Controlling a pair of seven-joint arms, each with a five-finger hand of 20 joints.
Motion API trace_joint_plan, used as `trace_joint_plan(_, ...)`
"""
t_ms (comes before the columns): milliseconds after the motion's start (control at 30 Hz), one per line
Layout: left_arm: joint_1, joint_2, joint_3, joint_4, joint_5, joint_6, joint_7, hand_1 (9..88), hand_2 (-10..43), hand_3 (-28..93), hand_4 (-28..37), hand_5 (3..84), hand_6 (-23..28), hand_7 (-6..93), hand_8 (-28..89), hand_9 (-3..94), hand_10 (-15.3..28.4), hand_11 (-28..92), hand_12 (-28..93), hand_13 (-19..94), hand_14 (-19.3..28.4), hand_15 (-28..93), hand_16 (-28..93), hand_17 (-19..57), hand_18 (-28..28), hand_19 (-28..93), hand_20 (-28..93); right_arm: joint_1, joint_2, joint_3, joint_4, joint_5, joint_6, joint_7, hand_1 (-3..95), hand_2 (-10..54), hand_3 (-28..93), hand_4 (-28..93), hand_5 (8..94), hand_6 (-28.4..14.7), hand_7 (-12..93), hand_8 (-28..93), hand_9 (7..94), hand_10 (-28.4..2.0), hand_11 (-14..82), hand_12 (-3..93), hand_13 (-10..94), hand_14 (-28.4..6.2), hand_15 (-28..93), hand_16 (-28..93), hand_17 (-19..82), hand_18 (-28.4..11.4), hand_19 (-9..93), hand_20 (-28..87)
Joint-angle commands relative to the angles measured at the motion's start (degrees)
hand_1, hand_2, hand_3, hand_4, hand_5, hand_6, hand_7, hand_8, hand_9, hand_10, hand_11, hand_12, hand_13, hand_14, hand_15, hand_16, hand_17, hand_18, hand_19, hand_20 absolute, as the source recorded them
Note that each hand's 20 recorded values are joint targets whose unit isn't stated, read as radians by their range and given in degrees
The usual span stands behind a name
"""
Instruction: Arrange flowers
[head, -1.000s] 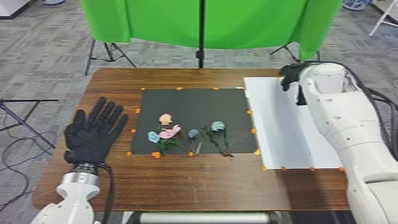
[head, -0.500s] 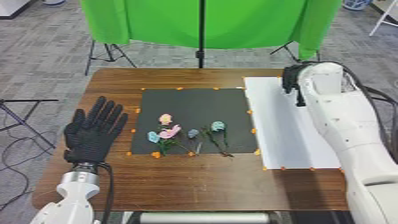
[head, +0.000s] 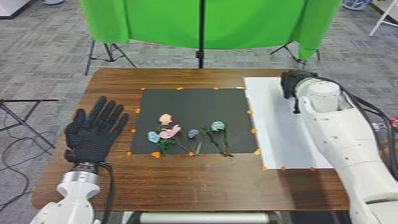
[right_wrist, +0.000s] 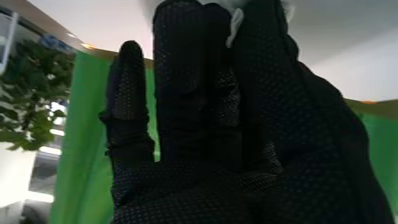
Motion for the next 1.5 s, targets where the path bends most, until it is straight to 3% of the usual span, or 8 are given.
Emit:
trace_joint_plan(33, 1.6, -1.27, -0.71, -0.07, 0.0, 0.25, -1.12, 29.1, 10.4, 78, -28.3, 44.7, 9.4, 9.0, -9, 39.5, 15.3, 19, 9, 30, 16.5, 34, -8, -8.0, 14.1, 37, 12, -4.6, 7.5, -5.4, -10.3, 13.8, -0.3, 2.4, 65.5, -9.5, 60, -28, 75.2, 2.2, 46, -5, 84.4, -5.7, 23.8, 47.2, 75, -2.6, 37, 44, 31, -17.6, 74, 33)
trace_joint_plan(167, 3.0, -1.85, -1.94, -0.49, 0.4, 0.37, -0.62, 29.0, 10.4, 78, -28.3, 44.6, 9.3, 9.0, -9, 39.5, 15.3, 19, 9, 30, 16.5, 34, -8, -8.0, 14.1, 37, 12, -9.7, 7.9, -3.8, -19.3, 22.7, -3.0, 8.8, 63.3, -9.5, 63, -28, 75.4, 2.1, 46, -5, 84.6, -6.1, 23.2, 47.5, 75, -3.1, 37, 44, 31, -17.9, 73, 32)
trace_joint_plan(367, 4.6, -2.57, -3.63, -0.78, 1.19, 0.87, -0.52, 29.0, 10.3, 78, -28.3, 44.5, 9.3, 8.8, -9, 39.5, 15.2, 19, 9, 30, 16.4, 34, -8, -7.9, 14.1, 37, 12, -20.4, 8.7, 0.0, -33.8, 28.3, -7.2, 10.8, 62.2, -9.5, 66, -28, 76.2, 1.3, 44, -3, 84.8, -6.6, 23.0, 47.5, 75, -3.7, 37, 43, 31, -18.6, 74, 32)
trace_joint_plan(533, 6.1, -3.08, -4.9, -1.19, 1.14, 1.71, -0.57, 29.1, 10.3, 78, -28.3, 44.5, 9.3, 8.7, -9, 39.5, 15.3, 19, 9, 30, 16.4, 34, -8, -7.9, 14.2, 37, 12, -25.7, 6.6, 0.5, -40.7, 30.1, -10.3, 10.7, 61.0, -9.5, 68, -28, 76.0, 1.1, 44, -2, 84.6, -7.0, 22.9, 47.6, 75, -4.0, 38, 43, 30, -19.0, 74, 32)
trace_joint_plan(767, 6.9, -3.16, -5.81, -1.37, 1.39, 2.14, -0.46, 29.0, 10.2, 78, -28.3, 44.5, 9.2, 8.7, -9, 39.6, 15.2, 19, 9, 30, 16.4, 33, -8, -7.9, 14.1, 37, 12, -27.5, 2.4, -0.9, -41.4, 29.6, -12.1, 10.4, 60.8, -9.5, 68, -28, 75.2, 1.0, 44, -2, 84.3, -7.2, 23.0, 47.5, 74, -4.2, 38, 43, 30, -19.3, 74, 31)
trace_joint_plan(1167, 5.8, -3.19, -5.48, -0.84, 1.14, 2.69, -1.28, 29.0, 10.1, 78, -28.3, 44.5, 9.2, 8.7, -9, 39.6, 15.2, 19, 9, 30, 16.5, 33, -7, -7.9, 14.1, 37, 12, -28.2, 1.4, -2.6, -42.0, 27.0, -11.5, 9.4, 59.2, -9.5, 69, -28, 73.0, 0.8, 42, -5, 82.3, -7.6, 21.5, 44.9, 72, -4.4, 40, 41, 29, -19.4, 74, 30)
trace_joint_plan(1333, 6.9, -3.02, -6.35, -1.21, 0.73, 2.86, -0.94, 29.0, 10.2, 78, -28.3, 44.5, 9.2, 8.7, -9, 39.6, 15.2, 19, 10, 30, 16.5, 33, -7, -7.9, 14.2, 37, 12, -29.7, 2.7, -1.0, -43.5, 29.7, -12.2, 11.8, 57.6, -9.5, 68, -28, 68.8, 0.2, 35, -8, 80.1, -8.3, 17.3, 41.5, 69, -4.3, 41, 39, 28, -19.7, 74, 30)
trace_joint_plan(1500, 7.3, -2.86, -7.09, -1.28, 0.49, 3.06, -0.7, 29.1, 10.2, 78, -28.3, 44.5, 9.2, 8.8, -9, 39.7, 15.2, 19, 10, 30, 16.5, 33, -8, -7.9, 14.2, 37, 12, -31.2, 4.3, 0.2, -45.7, 31.1, -12.2, 12.4, 55.2, -9.5, 69, -28, 64.8, -0.2, 18, -13, 77.7, -9.2, 14.4, 38.8, 66, -5.7, 42, 36, 27, -20.0, 75, 28)
